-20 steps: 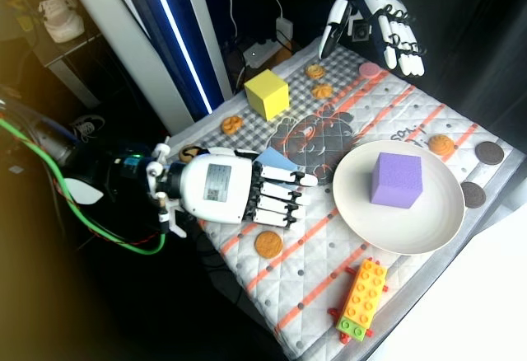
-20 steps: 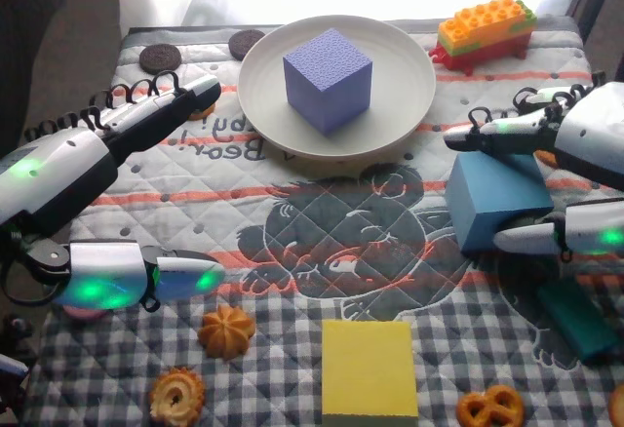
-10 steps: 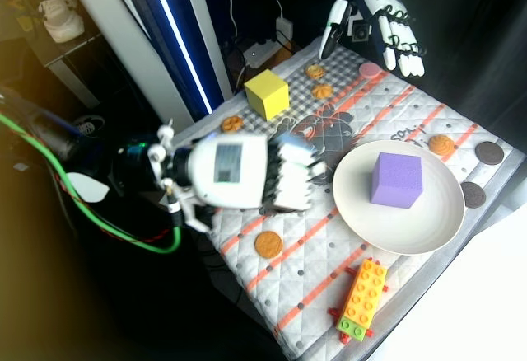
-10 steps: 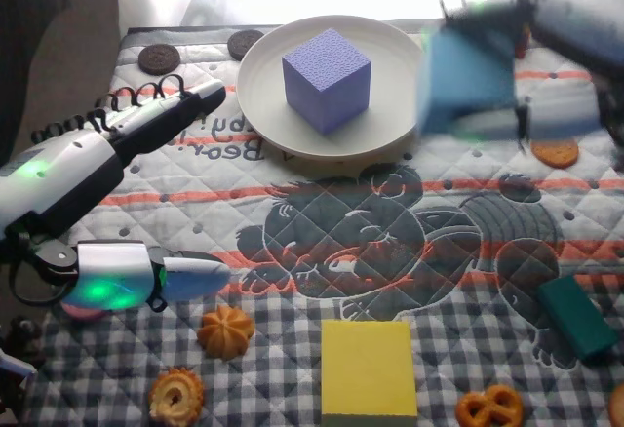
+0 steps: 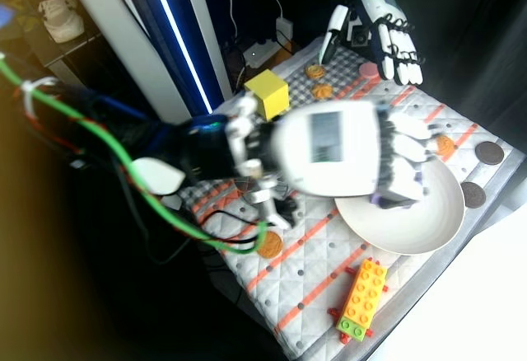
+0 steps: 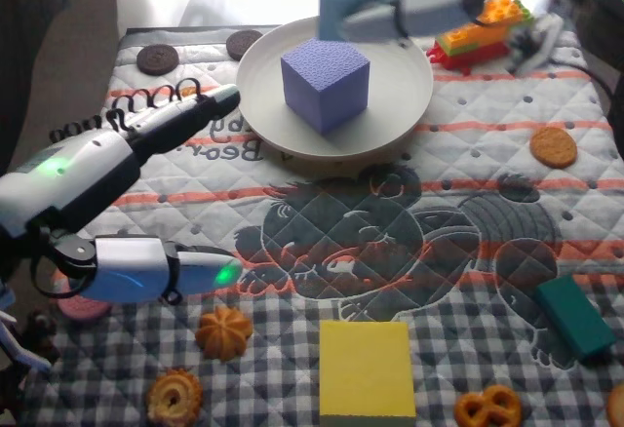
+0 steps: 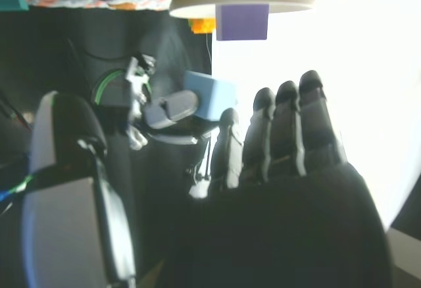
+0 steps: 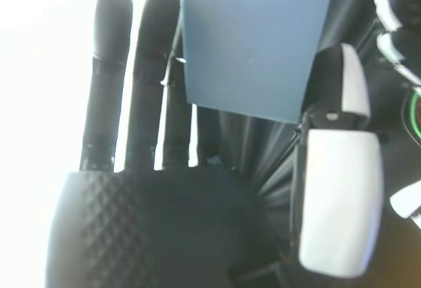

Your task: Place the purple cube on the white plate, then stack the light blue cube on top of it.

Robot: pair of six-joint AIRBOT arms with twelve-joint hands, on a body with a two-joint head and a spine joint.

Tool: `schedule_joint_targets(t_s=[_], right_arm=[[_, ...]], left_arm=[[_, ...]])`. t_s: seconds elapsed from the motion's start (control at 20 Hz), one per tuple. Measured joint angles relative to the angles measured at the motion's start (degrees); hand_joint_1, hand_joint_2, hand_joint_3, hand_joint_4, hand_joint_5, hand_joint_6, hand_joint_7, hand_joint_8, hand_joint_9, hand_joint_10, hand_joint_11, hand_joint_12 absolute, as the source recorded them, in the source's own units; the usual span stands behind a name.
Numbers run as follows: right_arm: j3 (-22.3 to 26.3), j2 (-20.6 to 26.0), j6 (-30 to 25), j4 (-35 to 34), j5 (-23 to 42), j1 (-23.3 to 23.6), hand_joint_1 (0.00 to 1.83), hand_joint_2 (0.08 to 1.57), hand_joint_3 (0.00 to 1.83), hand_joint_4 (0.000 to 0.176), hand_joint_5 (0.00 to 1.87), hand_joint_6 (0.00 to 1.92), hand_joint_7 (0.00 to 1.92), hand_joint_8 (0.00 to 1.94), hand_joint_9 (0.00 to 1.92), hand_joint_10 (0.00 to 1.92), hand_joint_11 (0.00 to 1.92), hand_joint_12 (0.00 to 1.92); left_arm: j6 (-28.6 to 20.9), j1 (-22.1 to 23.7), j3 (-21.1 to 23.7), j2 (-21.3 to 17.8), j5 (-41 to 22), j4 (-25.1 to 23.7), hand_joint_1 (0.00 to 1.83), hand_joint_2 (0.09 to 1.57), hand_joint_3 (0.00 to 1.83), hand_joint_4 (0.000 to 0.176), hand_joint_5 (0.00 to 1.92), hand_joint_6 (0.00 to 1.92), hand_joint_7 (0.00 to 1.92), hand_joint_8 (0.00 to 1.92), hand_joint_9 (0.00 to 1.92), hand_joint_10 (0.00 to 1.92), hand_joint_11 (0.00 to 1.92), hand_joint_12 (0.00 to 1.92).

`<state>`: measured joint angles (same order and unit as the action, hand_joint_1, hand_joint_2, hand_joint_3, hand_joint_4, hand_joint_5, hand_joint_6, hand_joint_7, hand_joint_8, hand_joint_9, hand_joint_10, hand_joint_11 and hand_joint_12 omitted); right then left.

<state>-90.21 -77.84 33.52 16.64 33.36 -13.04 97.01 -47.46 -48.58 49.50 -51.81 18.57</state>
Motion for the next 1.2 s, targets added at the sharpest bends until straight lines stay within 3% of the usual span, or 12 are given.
schedule_joint_targets(t_s=[0.1,0.15,0.25,0.35,0.55,0.65,0.75,0.95,1.0,1.05,1.15,1.2], right_arm=[[-0.5,-1.6,0.3,0.0,-0.2,0.7,1.22,1.10,0.00,0.026,0.98,1.02,1.04,0.86,1.07,0.39,0.70,1.18],[-0.5,-1.9,1.0,0.4,-0.8,0.6,1.22,1.10,0.00,0.031,0.99,0.98,1.04,0.89,1.08,0.41,0.69,1.25],[-0.4,-2.1,1.3,0.8,-2.6,0.4,1.23,1.09,0.00,0.004,0.96,1.01,1.13,0.77,1.15,0.47,0.79,1.31],[-0.9,-2.1,1.4,0.3,-2.8,-0.1,1.24,1.08,0.00,0.009,0.97,1.00,1.13,0.76,1.14,0.49,0.76,1.37],[-1.2,-2.0,1.7,0.1,-4.7,-1.4,1.23,1.09,0.00,0.018,0.99,0.95,1.07,0.90,1.02,0.81,0.74,1.44],[-1.2,-2.0,1.6,-0.2,-4.5,-1.5,1.23,1.09,0.00,0.020,1.00,0.92,1.06,0.92,1.00,0.85,0.76,1.44],[-1.2,-2.3,1.6,-0.6,-4.4,-1.7,1.22,1.10,0.00,0.033,1.02,0.93,1.01,0.97,0.92,0.79,0.62,1.38],[-1.6,-2.9,1.7,-1.1,-4.5,-2.6,1.22,1.10,0.00,0.031,1.01,0.93,1.01,0.97,0.95,0.75,0.66,1.34],[-1.6,-2.9,1.7,-1.4,-4.5,-2.6,1.23,1.10,0.00,0.020,1.00,0.91,1.04,0.95,0.98,0.75,0.68,1.34],[-1.6,-2.9,1.7,-1.9,-4.2,-2.9,1.23,1.10,0.00,0.017,1.00,0.92,1.06,0.93,0.99,0.75,0.68,1.34],[-1.6,-2.9,1.6,-2.7,-3.9,-3.9,1.23,1.10,0.00,0.000,0.98,0.91,1.07,0.94,1.03,0.76,0.74,1.38],[-1.6,-2.9,1.4,-3.1,-3.9,-4.1,1.23,1.11,0.00,0.000,0.96,0.92,1.05,0.98,1.00,0.80,0.74,1.44]], left_arm=[[-1.6,0.1,-0.4,0.3,0.4,-1.0,0.74,0.90,0.01,0.176,0.07,0.01,0.09,0.01,0.04,0.01,0.00,0.00],[-3.4,0.1,-1.3,0.7,0.6,-1.5,0.74,0.90,0.01,0.174,0.09,0.01,0.11,0.01,0.06,0.01,0.00,0.00],[-6.7,0.3,-2.5,1.1,0.9,-1.4,0.79,0.90,0.00,0.140,0.08,0.01,0.11,0.01,0.07,0.02,0.00,0.00],[-7.0,0.5,-2.4,1.1,0.8,-1.7,0.82,0.89,0.00,0.165,0.07,0.00,0.10,0.01,0.06,0.01,0.00,0.00],[-7.1,0.5,-2.3,1.1,0.8,-2.1,0.82,0.90,0.00,0.159,0.05,0.00,0.09,0.00,0.05,0.00,0.00,0.00],[-7.1,0.4,-2.3,1.1,0.8,-2.0,0.79,0.90,0.01,0.155,0.05,0.00,0.10,0.00,0.05,0.00,0.00,0.00],[-7.1,0.4,-2.3,1.1,0.8,-2.0,0.80,0.89,0.00,0.167,0.06,0.00,0.10,0.00,0.05,0.00,0.00,0.00],[-7.1,0.5,-2.3,1.1,0.8,-2.1,0.77,0.91,0.01,0.162,0.07,0.00,0.10,0.00,0.04,0.00,0.00,0.00],[-7.1,0.5,-2.3,1.1,0.8,-2.0,0.67,0.93,0.01,0.131,0.04,0.00,0.10,0.00,0.07,0.01,0.03,0.01],[-7.0,0.5,-2.3,1.1,0.8,-2.1,0.71,0.92,0.01,0.147,0.04,0.00,0.09,0.00,0.06,0.01,0.01,0.00],[-7.1,0.5,-2.3,1.1,0.8,-2.0,0.69,0.92,0.01,0.149,0.04,0.00,0.10,0.00,0.07,0.01,0.00,0.00],[-7.1,0.5,-2.3,1.1,0.8,-2.0,0.67,0.94,0.01,0.125,0.05,0.01,0.11,0.01,0.09,0.02,0.01,0.01]])
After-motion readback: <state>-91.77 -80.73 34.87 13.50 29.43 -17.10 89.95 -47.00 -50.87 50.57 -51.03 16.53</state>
